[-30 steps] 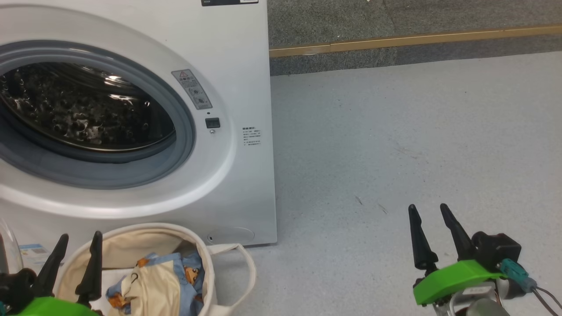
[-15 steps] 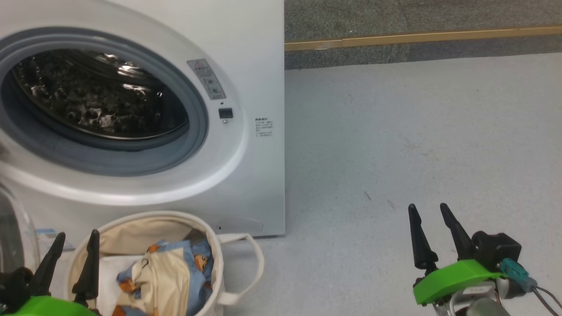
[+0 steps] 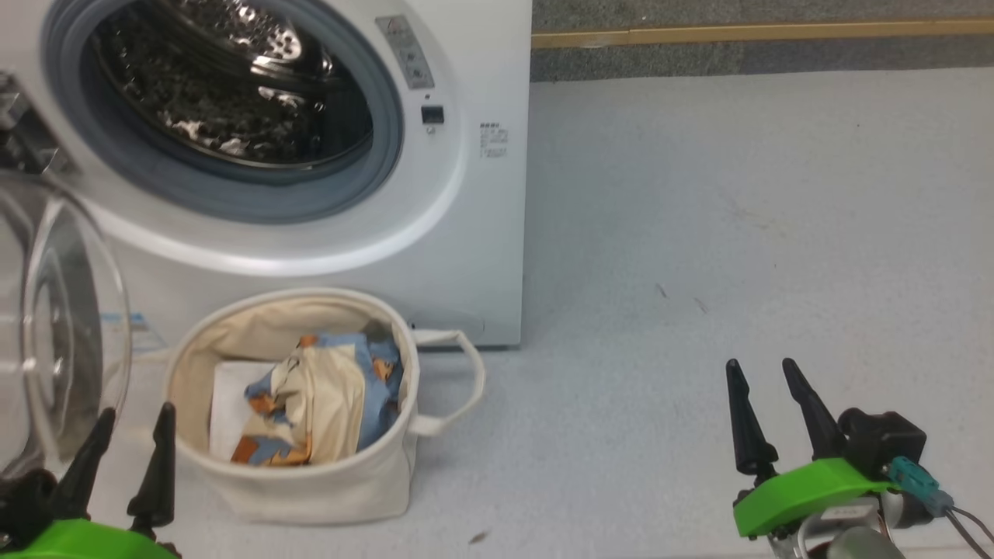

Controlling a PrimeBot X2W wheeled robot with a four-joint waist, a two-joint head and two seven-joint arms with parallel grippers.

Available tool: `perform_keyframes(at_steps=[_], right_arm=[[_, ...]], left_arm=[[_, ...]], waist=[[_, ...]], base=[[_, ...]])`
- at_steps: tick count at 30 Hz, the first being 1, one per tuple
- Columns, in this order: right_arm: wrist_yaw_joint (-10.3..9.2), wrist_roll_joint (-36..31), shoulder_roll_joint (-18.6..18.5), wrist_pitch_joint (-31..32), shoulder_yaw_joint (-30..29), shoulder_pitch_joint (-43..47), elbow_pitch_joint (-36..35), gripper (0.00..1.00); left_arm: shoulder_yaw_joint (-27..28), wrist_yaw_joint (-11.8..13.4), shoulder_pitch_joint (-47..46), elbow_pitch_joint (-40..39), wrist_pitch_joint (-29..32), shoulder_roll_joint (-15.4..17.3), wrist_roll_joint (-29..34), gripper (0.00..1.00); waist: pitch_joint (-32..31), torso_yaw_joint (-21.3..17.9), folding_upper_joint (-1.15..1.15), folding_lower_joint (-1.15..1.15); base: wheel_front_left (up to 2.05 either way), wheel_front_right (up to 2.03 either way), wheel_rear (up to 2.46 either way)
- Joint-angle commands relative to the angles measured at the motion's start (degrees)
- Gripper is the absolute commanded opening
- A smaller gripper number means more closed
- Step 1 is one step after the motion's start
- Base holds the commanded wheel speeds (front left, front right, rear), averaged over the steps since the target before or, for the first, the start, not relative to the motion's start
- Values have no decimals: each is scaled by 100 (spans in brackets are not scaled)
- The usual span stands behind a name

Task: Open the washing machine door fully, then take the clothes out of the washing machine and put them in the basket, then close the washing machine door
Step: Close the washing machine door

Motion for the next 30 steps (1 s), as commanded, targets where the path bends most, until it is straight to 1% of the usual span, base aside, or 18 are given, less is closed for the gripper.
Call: perform_keyframes(at_steps=[1, 9, 17, 19, 21, 25, 30], right_arm=[[23, -31, -20, -71, 87, -98, -190, 100], [23, -20, -12, -71, 87, -104, -177, 100], [23, -11, -27, -71, 104, -127, -159, 100], [23, -8, -26, -71, 110, -125, -156, 100], [23, -2, -26, -71, 116, -117, -152, 100], [23, 2, -32, -71, 110, -88, -145, 100], [23, 20, 5, -71, 142, -65, -149, 100]], left_arm=[[204, 8, -198, -208, 1, 234, -18, 100], [167, 61, -125, -257, -43, 269, 32, 100], [141, 110, -127, -266, -123, 300, 82, 100], [203, 175, -150, -257, -180, 266, 49, 100], [203, 165, -153, -269, -229, 264, 45, 100], [168, 201, -192, -250, -277, 268, 106, 100], [251, 464, -317, -232, -452, 282, 356, 100]], waist=[[-1, 1, 0, 0], [-24, 34, 0, 0], [-53, 87, 0, 0], [-62, 99, 0, 0], [-80, 121, 0, 0], [-115, 267, 0, 0], [-152, 608, 0, 0]], base=[[-187, 149, 39], [-109, 105, 4], [-12, 12, 0], [0, 0, 0], [0, 0, 0], [0, 0, 0], [0, 0, 0]])
